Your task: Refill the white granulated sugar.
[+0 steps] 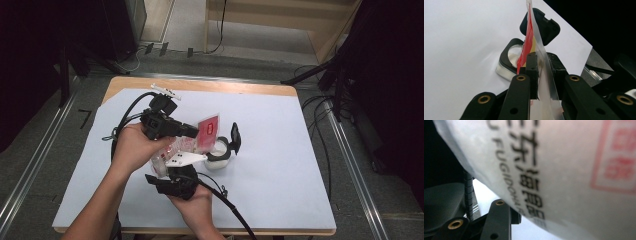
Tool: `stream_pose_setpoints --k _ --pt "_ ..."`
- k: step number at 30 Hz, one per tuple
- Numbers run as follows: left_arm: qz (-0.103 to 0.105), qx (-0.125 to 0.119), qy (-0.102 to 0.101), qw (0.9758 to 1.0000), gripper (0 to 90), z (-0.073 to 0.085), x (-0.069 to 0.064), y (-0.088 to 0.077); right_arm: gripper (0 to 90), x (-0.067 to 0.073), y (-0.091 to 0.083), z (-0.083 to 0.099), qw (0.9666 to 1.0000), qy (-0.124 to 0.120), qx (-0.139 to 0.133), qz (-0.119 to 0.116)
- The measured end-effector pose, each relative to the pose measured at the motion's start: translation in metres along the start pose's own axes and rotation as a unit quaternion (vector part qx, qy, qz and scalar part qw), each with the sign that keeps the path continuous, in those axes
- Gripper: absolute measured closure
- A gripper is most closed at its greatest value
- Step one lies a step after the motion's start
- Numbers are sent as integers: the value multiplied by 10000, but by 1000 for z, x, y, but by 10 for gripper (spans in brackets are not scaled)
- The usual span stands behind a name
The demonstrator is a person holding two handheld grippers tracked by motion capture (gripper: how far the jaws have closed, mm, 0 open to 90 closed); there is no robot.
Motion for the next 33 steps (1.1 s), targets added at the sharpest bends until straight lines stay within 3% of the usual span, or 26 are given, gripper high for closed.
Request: stream_pose_setpoints --k 33 --pt "41 283 -106 9995 783 7 6 13 602 3 5 20 9995 -264 147 -122"
Point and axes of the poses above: each handheld gripper's, and its own axes: y roughly forward along the jaws, z roughly out of its underside, x roughly to its left, the point moved 10 cm from there along y, roughly forward along the jaws, and after that the axes turned 8 degrees about -y, right-handed, at the moved point
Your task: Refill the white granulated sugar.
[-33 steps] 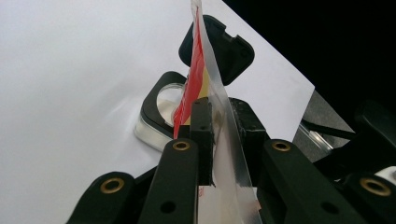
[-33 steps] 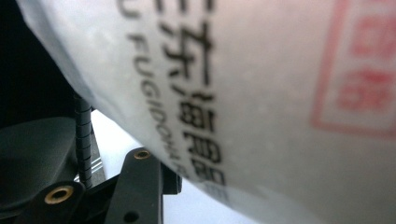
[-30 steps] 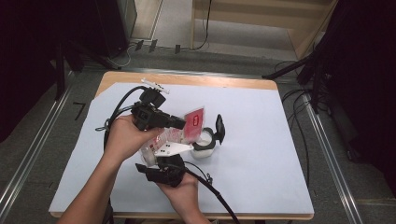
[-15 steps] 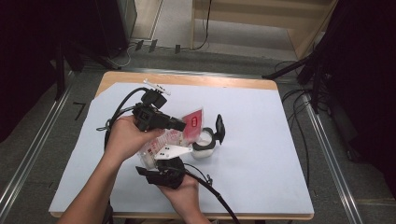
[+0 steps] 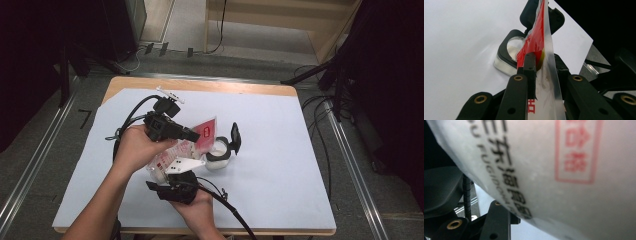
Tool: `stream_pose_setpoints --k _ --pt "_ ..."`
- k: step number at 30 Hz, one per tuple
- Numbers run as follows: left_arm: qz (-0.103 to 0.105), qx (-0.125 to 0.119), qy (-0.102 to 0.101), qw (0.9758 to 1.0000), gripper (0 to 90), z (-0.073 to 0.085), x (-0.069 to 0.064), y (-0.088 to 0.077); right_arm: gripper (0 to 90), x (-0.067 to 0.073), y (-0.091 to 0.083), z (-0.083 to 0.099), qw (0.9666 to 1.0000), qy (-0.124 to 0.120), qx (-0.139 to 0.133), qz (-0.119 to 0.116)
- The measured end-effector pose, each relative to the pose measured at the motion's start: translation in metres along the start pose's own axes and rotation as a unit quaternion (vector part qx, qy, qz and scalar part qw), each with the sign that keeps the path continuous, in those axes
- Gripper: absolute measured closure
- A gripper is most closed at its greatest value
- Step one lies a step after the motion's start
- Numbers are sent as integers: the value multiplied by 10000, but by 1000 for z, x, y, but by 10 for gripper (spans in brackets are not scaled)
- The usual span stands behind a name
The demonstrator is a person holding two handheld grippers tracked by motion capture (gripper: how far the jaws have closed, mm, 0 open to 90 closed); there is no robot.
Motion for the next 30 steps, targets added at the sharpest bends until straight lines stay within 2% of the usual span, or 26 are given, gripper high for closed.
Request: stream_pose_setpoints --k 11,19,21,27,30 --pt "-29 142 -8 9999 784 3 5 8 597 0 5 10 9999 -95 92 -9" --pt "-156 201 13 9997 823 5 8 15 595 0 9 20 9996 -170 245 21" --pt "-90 193 11 9998 850 5 7 14 595 0 10 22 9995 -184 270 39" --pt "-96 164 47 9998 859 5 5 8 592 -2 10 22 9995 -165 278 55" --pt "-19 109 61 9999 858 4 3 5 589 -4 10 21 9995 -166 257 72"
Point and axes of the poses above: each handheld gripper's, and its own axes: y roughly forward along the jaws, z roughly out of its underside, x roughly to its left, the point moved 10 cm from there along y, roughly forward along the jaws, and after that the axes turned 8 degrees about -y, right-handed, at the moved point
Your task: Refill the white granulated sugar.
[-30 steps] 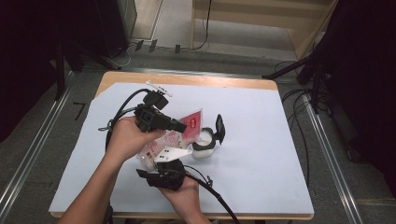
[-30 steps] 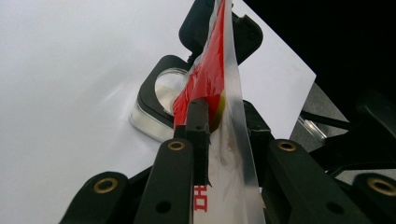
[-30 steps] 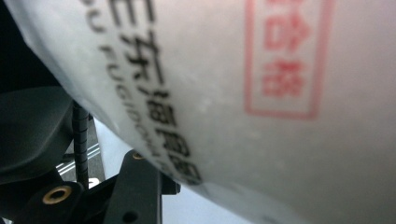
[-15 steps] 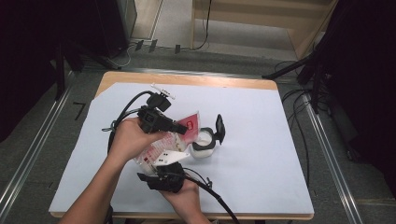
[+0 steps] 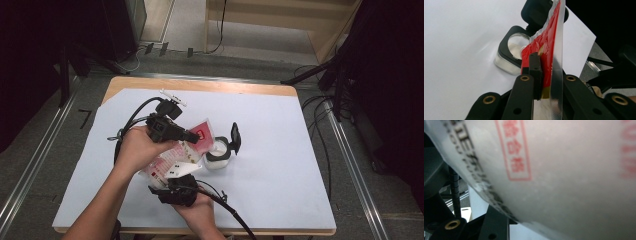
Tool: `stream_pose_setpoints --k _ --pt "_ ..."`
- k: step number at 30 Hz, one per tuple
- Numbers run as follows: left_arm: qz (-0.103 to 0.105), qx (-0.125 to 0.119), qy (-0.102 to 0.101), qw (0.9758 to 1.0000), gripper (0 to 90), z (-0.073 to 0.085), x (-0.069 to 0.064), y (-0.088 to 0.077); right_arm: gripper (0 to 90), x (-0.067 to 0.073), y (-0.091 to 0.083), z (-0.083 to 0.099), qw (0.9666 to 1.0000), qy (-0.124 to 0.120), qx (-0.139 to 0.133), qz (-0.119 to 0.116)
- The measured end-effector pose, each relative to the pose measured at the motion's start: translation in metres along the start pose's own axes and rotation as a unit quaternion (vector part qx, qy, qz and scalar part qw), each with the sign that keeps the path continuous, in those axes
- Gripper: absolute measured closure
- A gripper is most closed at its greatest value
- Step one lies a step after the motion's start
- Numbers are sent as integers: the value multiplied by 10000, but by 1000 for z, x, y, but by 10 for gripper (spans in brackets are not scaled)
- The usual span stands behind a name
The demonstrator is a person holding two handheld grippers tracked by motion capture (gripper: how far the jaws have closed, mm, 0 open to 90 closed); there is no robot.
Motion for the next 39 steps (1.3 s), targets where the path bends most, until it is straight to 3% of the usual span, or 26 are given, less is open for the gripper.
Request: stream_pose_setpoints --k 8,19,29,31,39 --pt "221 -207 -18 9995 861 -4 -4 -14 583 -3 -5 -4 9999 23 -101 62" --pt "287 -347 97 9989 873 -6 -6 -26 561 -11 -11 -5 9996 109 -213 174" --pt "538 -595 124 9967 874 -9 -10 -45 521 -27 -21 -7 9982 133 -375 458" --pt "639 -635 148 9958 873 -9 -11 -49 517 -30 -23 -9 9978 218 -432 450" --pt "590 -755 168 9953 879 -9 -8 -61 511 -40 -29 -6 9960 513 -439 589"
Point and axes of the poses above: each handheld gripper's, and its own axes: y roughly forward along the jaws, z roughly out of its underside, x roughly to its left, the point moved 10 cm from there along y, roughly forward along the jaws, and after that the axes turned 8 degrees about -y, right-handed, at the moved point
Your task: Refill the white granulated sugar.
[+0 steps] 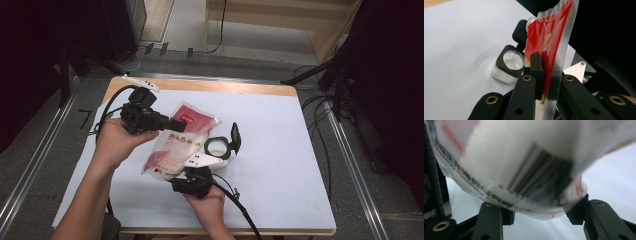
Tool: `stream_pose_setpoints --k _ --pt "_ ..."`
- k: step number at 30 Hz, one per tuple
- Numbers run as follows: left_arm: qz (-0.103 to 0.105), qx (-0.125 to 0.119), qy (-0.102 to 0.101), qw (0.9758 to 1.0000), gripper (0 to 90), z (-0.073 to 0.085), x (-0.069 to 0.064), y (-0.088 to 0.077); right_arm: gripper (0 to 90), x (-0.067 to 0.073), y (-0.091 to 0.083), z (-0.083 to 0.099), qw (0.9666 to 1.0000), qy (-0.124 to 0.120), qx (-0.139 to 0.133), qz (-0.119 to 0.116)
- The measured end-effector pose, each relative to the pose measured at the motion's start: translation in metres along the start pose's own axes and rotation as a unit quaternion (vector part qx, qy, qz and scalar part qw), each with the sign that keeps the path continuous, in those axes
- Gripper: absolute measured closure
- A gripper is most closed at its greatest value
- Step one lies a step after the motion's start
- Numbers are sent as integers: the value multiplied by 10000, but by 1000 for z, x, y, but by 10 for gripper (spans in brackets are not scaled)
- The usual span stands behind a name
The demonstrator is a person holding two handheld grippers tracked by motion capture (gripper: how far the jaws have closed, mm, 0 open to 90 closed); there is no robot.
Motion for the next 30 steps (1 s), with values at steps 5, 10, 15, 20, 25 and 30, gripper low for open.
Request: stream_pose_setpoints --k 5,10,15,20,25,30 --pt "-113 -112 107 9998 888 -2 0 -5 523 -7 -4 1 9998 92 151 18" --pt "-149 -166 128 9997 894 -4 4 -7 533 -7 -5 0 9994 -2 304 -183" --pt "-106 -347 133 9993 896 -7 5 -14 539 -11 -7 2 9980 -223 573 -150" --pt "-408 -441 185 9980 891 -9 8 -20 543 -17 -12 3 9976 -243 631 -159" --pt "-569 -576 83 9967 897 -11 22 -24 543 -17 -19 4 9962 -392 736 -234" --pt "-676 -656 -28 9956 897 -12 37 -26 542 -20 -28 2 9963 -308 672 -434"
Point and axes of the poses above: each handheld gripper's, and its own axes: y roughly forward along the jaws, z roughly out of its underside, x roughly to its left, the point moved 10 cm from there along y, roughly forward along the jaws, and after that the axes turned 8 degrees about -y, right-handed, at the moved point
